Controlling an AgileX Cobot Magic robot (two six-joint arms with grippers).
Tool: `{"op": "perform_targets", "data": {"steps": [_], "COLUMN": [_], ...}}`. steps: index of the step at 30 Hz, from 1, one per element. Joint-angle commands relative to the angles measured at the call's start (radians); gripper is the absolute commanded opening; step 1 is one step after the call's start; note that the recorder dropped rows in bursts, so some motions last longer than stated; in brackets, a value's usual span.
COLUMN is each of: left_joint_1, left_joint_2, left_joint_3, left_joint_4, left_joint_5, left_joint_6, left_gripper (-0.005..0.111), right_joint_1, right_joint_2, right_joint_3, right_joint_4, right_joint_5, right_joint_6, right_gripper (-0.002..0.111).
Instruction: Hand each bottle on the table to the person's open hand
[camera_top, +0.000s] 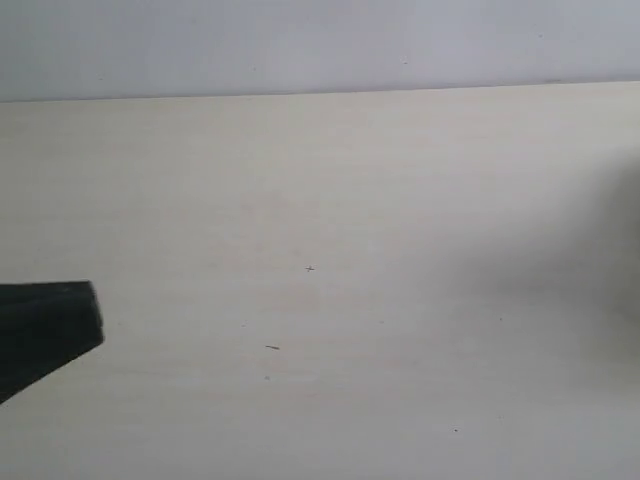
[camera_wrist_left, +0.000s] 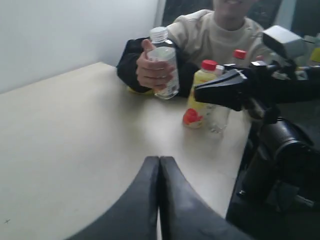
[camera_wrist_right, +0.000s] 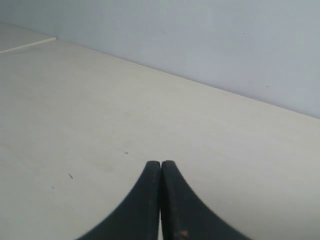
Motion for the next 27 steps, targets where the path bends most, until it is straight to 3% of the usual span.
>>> {"op": "perform_targets", "data": {"steps": [1,15,21,24,27], "left_joint_1": [-0.007,-0.007,-0.007,0.054,0.167], "left_joint_2": [-0.153,-0.191,-0.201,-0.227,-0.271], "left_joint_3": [0.041,0.066,0.068,0.068,0.068], "left_joint_4": [-0.054,-0.114,-0.155,-0.138,-0.118], "left_joint_5": [0.006,0.025,-0.081,-0.206,-0.276], "left_joint_6": [0.014,0.006,0.001,0.006,0.013], "left_gripper": [0.0,0.0,0.0,0.0,0.0], "right_joint_1": [-0.003,-0.003,-0.003,-0.003,-0.003], "right_joint_2": [0.003,0.003,0.003,0.003,0.003], "right_joint_3": [0.003,0.003,0.003,0.003,0.003], "right_joint_4": [0.001,0.001,0.001,0.001,0.001], "right_joint_5": [-0.005,-0.005,-0.005,-0.005,-0.005], "right_joint_6": [-0.003,-0.003,-0.003,-0.003,-0.003], "right_gripper": [0.0,0.0,0.0,0.0,0.0]}}
